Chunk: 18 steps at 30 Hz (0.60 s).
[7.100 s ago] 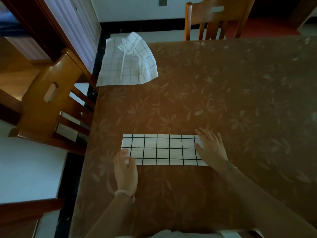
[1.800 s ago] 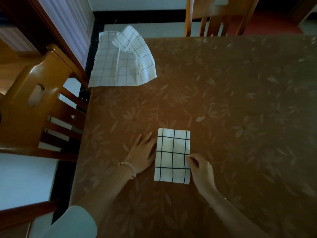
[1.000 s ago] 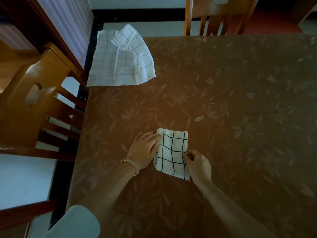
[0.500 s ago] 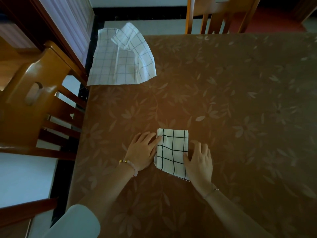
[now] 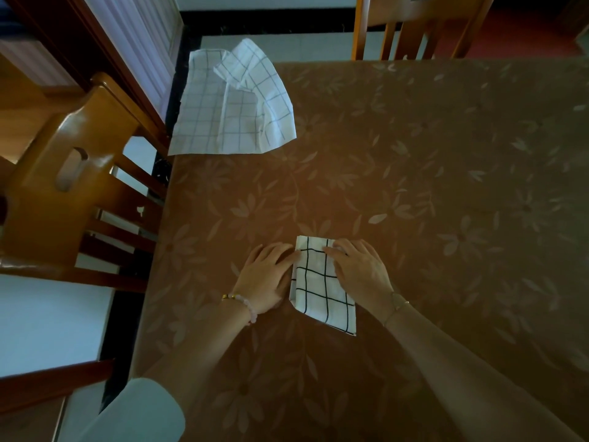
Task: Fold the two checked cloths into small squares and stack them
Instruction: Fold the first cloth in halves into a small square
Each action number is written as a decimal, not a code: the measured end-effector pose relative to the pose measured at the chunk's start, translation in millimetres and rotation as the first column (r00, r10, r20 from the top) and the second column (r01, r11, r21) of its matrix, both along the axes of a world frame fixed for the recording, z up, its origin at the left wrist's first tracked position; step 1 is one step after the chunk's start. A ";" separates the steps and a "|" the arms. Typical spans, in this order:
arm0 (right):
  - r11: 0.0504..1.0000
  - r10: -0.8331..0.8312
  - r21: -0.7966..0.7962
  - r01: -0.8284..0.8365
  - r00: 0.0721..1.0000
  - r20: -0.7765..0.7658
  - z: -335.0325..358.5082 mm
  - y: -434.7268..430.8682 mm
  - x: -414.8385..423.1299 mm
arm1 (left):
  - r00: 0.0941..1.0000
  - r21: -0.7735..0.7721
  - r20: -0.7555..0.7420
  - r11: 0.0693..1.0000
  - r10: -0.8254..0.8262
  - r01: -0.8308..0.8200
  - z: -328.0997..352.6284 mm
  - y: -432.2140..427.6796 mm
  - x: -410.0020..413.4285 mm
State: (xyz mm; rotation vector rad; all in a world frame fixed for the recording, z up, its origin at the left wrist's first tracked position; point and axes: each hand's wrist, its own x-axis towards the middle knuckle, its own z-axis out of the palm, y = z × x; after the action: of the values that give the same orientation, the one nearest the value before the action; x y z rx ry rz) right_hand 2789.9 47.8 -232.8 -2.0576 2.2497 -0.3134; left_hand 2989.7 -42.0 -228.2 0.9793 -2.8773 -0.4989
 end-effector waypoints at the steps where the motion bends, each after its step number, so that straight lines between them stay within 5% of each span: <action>1: 1.000 0.006 -0.001 -0.006 1.000 -0.003 0.1 -0.7 -1.0 | 0.994 0.070 -0.063 0.994 0.090 -0.086 3.9 3.2 1.7; 4: 1.000 0.016 0.003 -0.016 1.000 -0.002 1.2 -2.1 -4.8 | 0.882 0.415 -0.184 0.848 0.433 -0.330 23.4 19.6 9.7; 7: 1.000 0.028 0.005 -0.028 1.000 -0.007 1.9 -2.1 -6.0 | 0.819 0.796 -0.012 0.501 0.574 -0.340 41.1 35.3 18.2; 14: 0.991 0.026 0.133 -0.032 0.999 0.046 14.0 -4.3 -6.9 | 0.858 0.920 0.270 0.145 0.438 -0.364 49.8 53.8 15.6; 18: 0.968 0.010 0.247 -0.028 0.997 0.074 19.8 -7.2 -7.3 | 0.842 0.868 0.391 0.157 0.372 -0.472 42.3 56.7 27.0</action>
State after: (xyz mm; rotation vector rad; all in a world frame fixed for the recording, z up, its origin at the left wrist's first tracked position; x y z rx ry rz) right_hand 2782.5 40.6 -213.0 -1.9078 2.1040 -0.0954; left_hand 3016.7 14.7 -185.9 1.8415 -1.8459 -2.2728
